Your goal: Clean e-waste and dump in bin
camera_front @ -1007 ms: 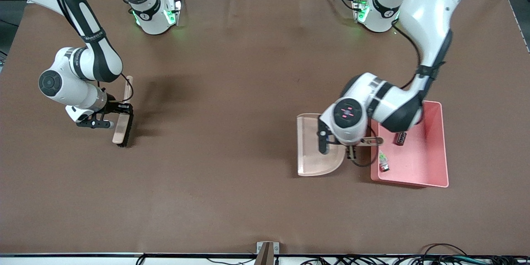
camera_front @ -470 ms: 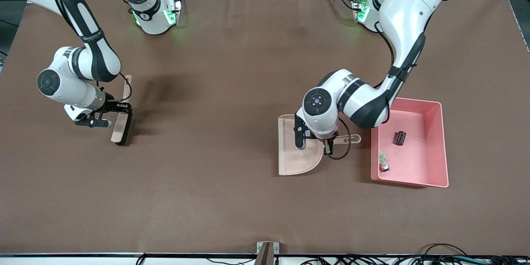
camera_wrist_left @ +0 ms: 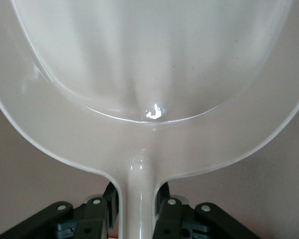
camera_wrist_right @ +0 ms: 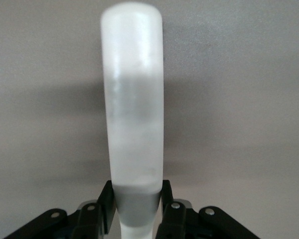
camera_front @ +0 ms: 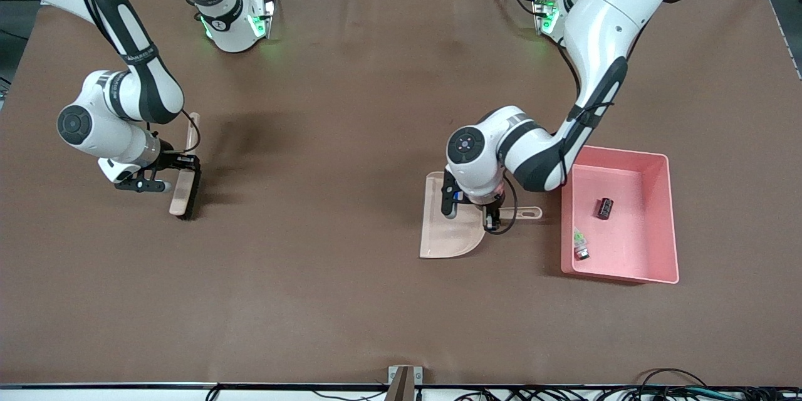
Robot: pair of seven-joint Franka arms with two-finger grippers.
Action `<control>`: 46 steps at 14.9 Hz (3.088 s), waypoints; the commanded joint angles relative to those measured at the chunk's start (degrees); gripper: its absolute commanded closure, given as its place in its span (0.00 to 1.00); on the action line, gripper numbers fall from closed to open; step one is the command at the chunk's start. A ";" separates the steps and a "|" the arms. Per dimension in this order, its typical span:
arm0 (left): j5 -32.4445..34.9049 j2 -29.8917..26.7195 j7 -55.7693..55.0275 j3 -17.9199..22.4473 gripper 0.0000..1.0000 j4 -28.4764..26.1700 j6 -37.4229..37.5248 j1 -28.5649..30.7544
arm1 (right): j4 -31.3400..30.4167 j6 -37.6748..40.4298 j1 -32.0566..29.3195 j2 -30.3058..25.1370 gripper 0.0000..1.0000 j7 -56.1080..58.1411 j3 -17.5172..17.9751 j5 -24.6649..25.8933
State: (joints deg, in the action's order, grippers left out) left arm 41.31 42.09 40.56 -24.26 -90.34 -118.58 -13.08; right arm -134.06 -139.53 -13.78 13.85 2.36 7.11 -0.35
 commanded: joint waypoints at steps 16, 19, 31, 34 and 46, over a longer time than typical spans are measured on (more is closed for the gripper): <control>-10.11 -15.26 -9.24 0.35 0.00 11.24 23.04 8.05 | 20.92 25.42 1.39 -7.60 0.00 0.27 1.59 -0.18; -14.05 -19.40 -15.76 0.18 0.00 11.50 23.04 14.12 | 28.47 33.33 1.30 -9.53 0.00 0.54 1.50 -0.18; -28.44 -27.40 -26.35 0.70 0.00 17.48 31.73 31.28 | 51.35 51.81 15.17 -9.54 0.00 -0.08 -12.46 0.26; -32.93 -28.28 -35.46 2.98 0.00 16.87 33.85 31.19 | 52.05 51.73 15.89 -9.54 0.00 -0.08 -13.70 -0.36; -40.78 -44.43 -35.64 21.53 0.00 -5.94 24.30 12.91 | 53.28 51.64 15.54 -9.45 0.00 0.01 -13.79 0.17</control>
State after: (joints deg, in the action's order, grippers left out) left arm 1.64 5.34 4.59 -3.31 -85.16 -88.57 -0.59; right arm -82.13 -88.58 1.18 3.71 2.78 -6.40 -0.37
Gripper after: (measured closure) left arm 0.000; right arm 0.000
